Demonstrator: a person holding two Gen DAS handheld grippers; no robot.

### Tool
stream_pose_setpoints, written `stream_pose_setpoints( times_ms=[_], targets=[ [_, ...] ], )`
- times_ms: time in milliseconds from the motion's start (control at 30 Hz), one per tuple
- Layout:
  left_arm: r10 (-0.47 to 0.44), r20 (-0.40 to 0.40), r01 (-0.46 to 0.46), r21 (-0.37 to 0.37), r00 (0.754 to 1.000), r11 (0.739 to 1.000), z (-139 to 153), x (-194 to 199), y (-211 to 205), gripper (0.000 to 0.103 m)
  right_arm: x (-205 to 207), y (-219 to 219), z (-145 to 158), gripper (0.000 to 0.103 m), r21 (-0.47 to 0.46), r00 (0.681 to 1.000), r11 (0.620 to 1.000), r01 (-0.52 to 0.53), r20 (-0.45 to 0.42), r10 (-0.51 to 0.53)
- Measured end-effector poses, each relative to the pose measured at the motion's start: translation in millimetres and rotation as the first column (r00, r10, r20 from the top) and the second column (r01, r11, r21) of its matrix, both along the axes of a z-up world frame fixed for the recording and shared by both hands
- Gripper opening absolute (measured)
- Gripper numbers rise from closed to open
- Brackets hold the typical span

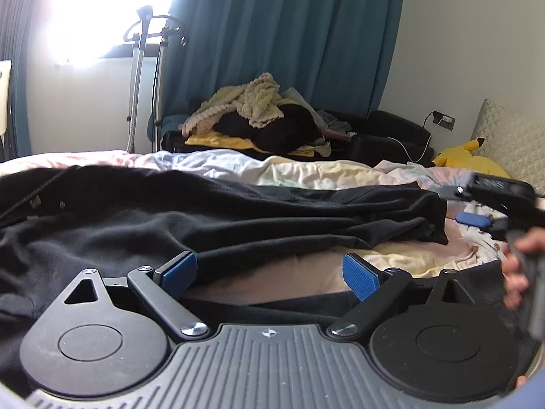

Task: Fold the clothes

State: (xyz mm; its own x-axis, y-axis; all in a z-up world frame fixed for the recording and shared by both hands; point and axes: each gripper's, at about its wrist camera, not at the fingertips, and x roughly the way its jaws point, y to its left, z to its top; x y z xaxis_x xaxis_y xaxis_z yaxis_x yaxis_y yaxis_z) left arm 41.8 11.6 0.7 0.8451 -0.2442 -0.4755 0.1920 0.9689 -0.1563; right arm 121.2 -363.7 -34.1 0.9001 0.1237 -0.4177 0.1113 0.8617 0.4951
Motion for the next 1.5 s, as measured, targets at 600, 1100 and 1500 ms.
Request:
stream_pose_setpoints(
  times_ms=[600, 1100, 1500],
  targets=[
    [-0.105, -0.178, 0.068, -0.204, 0.978, 0.977, -39, 40, -1, 0.094, 97, -126, -142, 0.056, 0.428, 0.923, 0.819, 0.382, -0.215, -0.319],
    [-0.083, -0.145, 0.064, -0.133, 0.986, 0.989, -43, 35, -12, 0.094, 55, -124, -63, 0.005, 0.333, 0.9, 0.889, 0.314, 0.193, -0.39],
    [-0.071, -0.101, 0.063, -0.084, 0.992, 0.994, -32, 17, -14, 0.094, 8, -138, -114, 0.005, 0.325, 0.84, 0.775, 0.542, -0.223, -0.494]
  ],
)
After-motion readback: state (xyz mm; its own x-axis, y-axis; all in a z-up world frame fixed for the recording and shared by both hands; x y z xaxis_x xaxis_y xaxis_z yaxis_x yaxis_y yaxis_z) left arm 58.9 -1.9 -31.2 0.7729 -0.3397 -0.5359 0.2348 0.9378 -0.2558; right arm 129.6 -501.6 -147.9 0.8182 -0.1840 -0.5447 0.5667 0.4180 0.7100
